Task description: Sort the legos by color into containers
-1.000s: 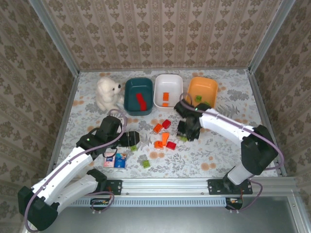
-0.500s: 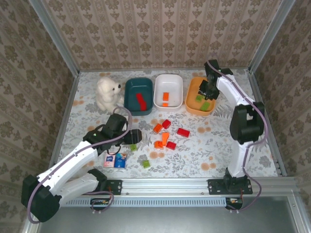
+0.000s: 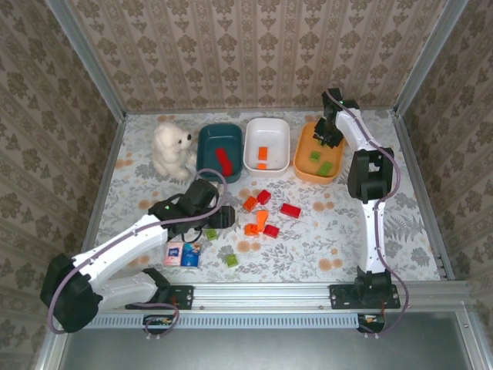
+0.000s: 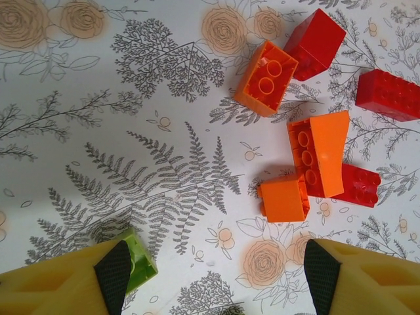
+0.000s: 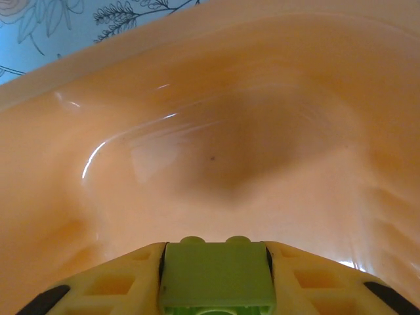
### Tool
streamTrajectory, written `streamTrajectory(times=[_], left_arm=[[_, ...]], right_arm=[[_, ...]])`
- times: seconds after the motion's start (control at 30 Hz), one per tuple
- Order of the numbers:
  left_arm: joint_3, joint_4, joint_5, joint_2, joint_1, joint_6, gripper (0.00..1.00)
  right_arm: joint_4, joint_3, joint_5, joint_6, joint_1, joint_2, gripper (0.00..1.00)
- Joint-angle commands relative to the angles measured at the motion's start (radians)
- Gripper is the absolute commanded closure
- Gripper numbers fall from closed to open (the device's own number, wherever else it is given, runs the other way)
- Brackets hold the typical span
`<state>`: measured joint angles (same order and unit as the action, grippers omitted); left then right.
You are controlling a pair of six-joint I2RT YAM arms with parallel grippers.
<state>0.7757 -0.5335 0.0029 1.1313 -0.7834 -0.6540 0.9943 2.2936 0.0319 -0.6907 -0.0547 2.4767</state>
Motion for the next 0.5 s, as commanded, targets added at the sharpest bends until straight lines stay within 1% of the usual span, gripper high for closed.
streamTrajectory(times=[0.0, 0.13, 0.23, 0.3, 0.4, 0.47], left_arm=[[0.062, 0.011, -0.006, 0.046, -0.012, 0.033, 0.27], [0.117, 0.016, 0.015, 0.115, -0.015, 0.079, 0.26], [0.171, 0.02, 0.037, 0.188, -0.015, 0.126, 0.26], [0.221, 0.014, 0.047, 0.25, -0.018, 0.165, 0.25], [0.323, -0.011, 0.054, 0.364, -0.024, 0.23, 0.25], [0.409, -0.04, 0.05, 0.446, -0.031, 0.277, 0.25]], right_arm=[[0.102, 0.038, 0.01, -0.022, 0.006, 0.024, 0.55], [0.084, 0.035, -0.027, 0.009, 0.0, -0.035, 0.41], [0.06, 0.026, -0.043, 0.053, -0.013, -0.129, 0.35], [0.039, -0.012, -0.05, 0.073, -0.023, -0.214, 0.33], [-0.059, -0.199, -0.071, 0.093, -0.047, -0.396, 0.34], [-0.184, -0.425, -0.096, 0.1, -0.063, -0.575, 0.34]])
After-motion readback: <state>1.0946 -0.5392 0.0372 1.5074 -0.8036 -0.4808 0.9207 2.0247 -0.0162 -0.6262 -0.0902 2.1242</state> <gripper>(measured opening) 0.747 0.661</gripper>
